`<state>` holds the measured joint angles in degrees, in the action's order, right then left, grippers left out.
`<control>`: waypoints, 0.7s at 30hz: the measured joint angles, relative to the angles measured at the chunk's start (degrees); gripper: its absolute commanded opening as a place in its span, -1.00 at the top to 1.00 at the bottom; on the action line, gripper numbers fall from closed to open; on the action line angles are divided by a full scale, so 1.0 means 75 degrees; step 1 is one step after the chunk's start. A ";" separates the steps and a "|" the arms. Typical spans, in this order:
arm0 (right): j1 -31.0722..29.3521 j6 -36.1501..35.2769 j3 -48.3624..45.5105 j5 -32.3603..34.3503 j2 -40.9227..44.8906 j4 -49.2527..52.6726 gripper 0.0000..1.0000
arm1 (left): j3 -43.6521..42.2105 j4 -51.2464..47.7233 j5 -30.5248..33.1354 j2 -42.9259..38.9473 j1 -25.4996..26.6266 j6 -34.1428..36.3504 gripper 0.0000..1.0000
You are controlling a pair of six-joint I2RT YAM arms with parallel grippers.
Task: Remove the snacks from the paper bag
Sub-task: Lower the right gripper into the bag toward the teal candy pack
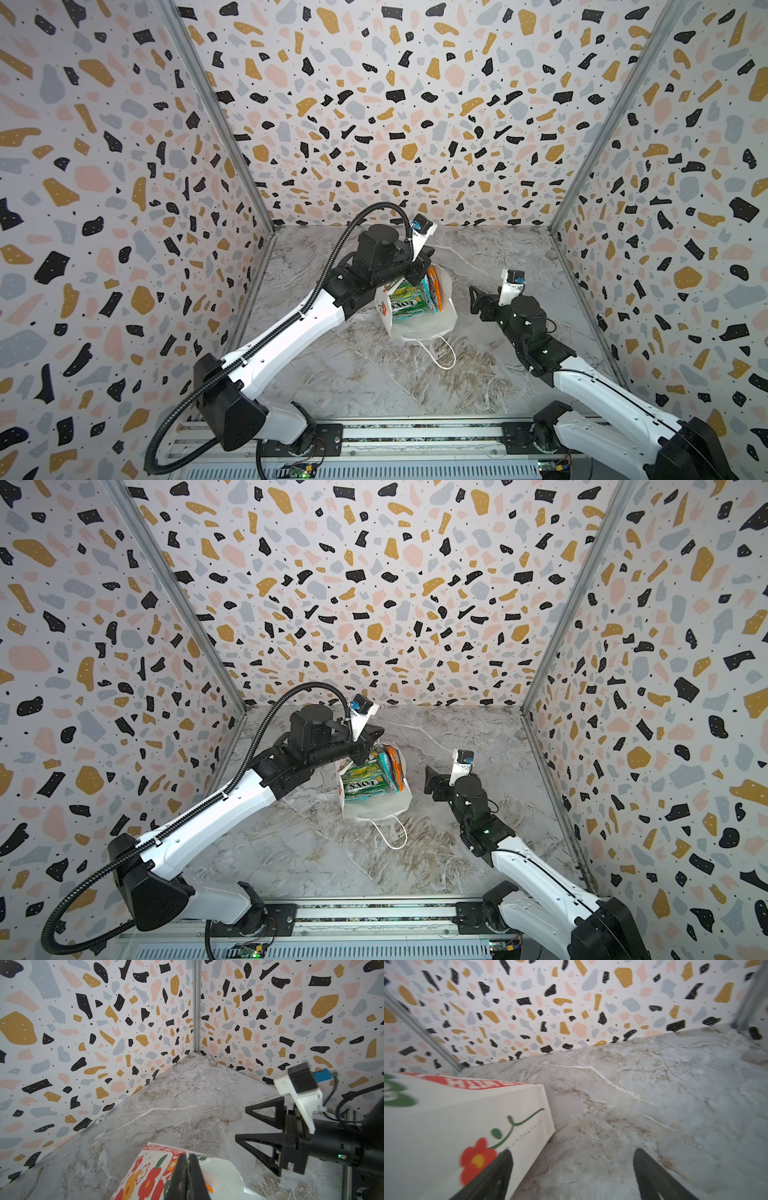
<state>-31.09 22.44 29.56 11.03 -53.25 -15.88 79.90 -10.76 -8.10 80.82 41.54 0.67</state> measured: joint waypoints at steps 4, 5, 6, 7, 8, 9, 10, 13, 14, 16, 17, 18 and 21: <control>-0.0481 -0.0493 0.0586 -0.0863 0.0157 0.0364 -0.80 | -0.0006 0.0093 0.0350 0.0035 0.0000 -0.0207 1.00; -0.0662 -0.0600 0.0711 -0.0991 0.0163 0.0443 -0.80 | -0.0006 0.0117 0.0399 0.0047 -0.0006 -0.0236 1.00; -0.0886 -0.0711 0.0857 -0.1148 0.0163 0.0533 -0.79 | -0.0006 0.0143 0.0443 0.0067 -0.0009 -0.0251 1.00; -0.1093 -0.0828 0.0985 -0.1279 0.0160 0.0621 -0.78 | -0.0006 0.0149 0.0469 0.0085 -0.0006 -0.0262 1.00; -0.1262 -0.0909 0.1081 -0.1396 0.0157 0.0688 -0.78 | -0.0006 0.0160 0.0478 0.0099 -0.0003 -0.0265 1.00; -0.1466 -0.0997 0.1192 -0.1527 0.0143 0.0743 -0.78 | -0.0003 0.0184 0.0478 0.0117 -0.0003 -0.0265 1.00; -0.1647 -0.1075 0.1309 -0.1638 0.0111 0.0804 -0.78 | -0.0006 0.0204 0.0472 0.0128 -0.0003 -0.0265 1.00; -0.1982 -0.1241 0.1600 -0.1941 -0.0140 0.0866 -0.75 | -0.0006 0.0239 0.0455 0.0134 -0.0003 -0.0265 1.00; -0.2055 -0.1300 0.1708 -0.2025 -0.0309 0.0871 -0.73 | -0.0006 0.0248 0.0431 0.0134 -0.0003 -0.0265 1.00; -0.2171 -0.1381 0.1923 -0.2139 -0.0705 0.0944 -0.70 | -0.0006 0.0274 0.0402 0.0134 -0.0003 -0.0268 1.00; -0.2229 -0.1425 0.2043 -0.2183 -0.0965 0.0991 -0.70 | -0.0006 0.0289 0.0396 0.0134 -0.0003 -0.0268 1.00; -0.2279 -0.1466 0.2142 -0.2206 -0.1227 0.1029 -0.68 | -0.0006 0.0300 0.0393 0.0128 -0.0003 -0.0271 1.00; -0.2349 -0.1524 0.2267 -0.2197 -0.1853 0.1145 -0.65 | -0.0035 0.0326 0.0379 0.0096 -0.0003 -0.0289 1.00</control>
<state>-48.71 11.00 46.57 -5.45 -67.16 -7.29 79.64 -8.32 -5.26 81.54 41.52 -1.50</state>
